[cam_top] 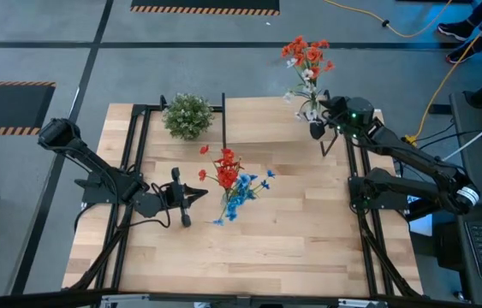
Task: Pick and place flowers into a vace then onto a shelf
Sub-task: Put the bottom transparent vase on the shelf
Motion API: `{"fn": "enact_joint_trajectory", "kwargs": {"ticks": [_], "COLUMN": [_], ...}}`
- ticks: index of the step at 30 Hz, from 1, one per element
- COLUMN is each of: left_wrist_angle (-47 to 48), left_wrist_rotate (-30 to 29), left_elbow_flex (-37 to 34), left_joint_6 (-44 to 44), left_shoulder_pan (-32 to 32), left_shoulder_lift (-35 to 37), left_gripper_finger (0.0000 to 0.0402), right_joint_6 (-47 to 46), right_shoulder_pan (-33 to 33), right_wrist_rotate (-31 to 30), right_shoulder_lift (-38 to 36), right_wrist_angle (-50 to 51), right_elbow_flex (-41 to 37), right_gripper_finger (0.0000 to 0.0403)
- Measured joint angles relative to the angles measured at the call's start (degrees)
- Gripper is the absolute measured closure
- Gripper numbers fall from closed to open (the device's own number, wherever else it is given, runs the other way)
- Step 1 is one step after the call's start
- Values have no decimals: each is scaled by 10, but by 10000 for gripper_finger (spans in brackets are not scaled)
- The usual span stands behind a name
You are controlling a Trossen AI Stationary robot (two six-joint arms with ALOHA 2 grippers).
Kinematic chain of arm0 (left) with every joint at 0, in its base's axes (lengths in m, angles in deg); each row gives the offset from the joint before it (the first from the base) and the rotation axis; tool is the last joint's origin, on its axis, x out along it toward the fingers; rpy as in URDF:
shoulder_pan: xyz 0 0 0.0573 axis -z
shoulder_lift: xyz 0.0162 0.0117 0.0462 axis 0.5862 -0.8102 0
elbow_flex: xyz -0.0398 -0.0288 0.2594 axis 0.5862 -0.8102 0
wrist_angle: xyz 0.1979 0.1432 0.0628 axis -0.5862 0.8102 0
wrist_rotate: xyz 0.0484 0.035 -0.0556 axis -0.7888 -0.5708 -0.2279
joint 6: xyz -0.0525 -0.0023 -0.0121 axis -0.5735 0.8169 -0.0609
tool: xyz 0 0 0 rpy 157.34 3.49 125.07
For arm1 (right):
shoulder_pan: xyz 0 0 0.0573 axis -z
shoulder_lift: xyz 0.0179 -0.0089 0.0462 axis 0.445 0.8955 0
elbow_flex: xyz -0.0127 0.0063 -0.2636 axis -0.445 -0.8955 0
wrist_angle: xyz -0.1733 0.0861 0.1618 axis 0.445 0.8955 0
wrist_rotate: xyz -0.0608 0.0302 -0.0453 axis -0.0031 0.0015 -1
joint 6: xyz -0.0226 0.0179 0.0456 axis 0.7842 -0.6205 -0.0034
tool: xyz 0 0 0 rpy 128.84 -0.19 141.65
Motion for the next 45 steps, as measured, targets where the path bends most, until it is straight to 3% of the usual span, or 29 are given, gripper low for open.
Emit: {"fn": "enact_joint_trajectory", "kwargs": {"ticks": [8,16,31,45], "left_wrist_angle": [0,0,49,51], "left_wrist_rotate": [0,0,31,61], "left_elbow_flex": [0,0,0,0], "left_joint_6": [0,0,-2,-9], "left_shoulder_pan": [0,0,2,2], "left_shoulder_lift": [0,0,0,0], "left_gripper_finger": [400,400,400,400], "right_joint_6": [-3,-36,-63,-61], "right_shoulder_pan": [-4,-52,-128,-182], "right_wrist_rotate": [3,66,69,94], "right_shoulder_lift": [-76,-122,-123,-115], "right_wrist_angle": [51,106,136,114], "right_elbow_flex": [0,0,0,-65], "right_gripper_finger": [14,14,14,25]}}
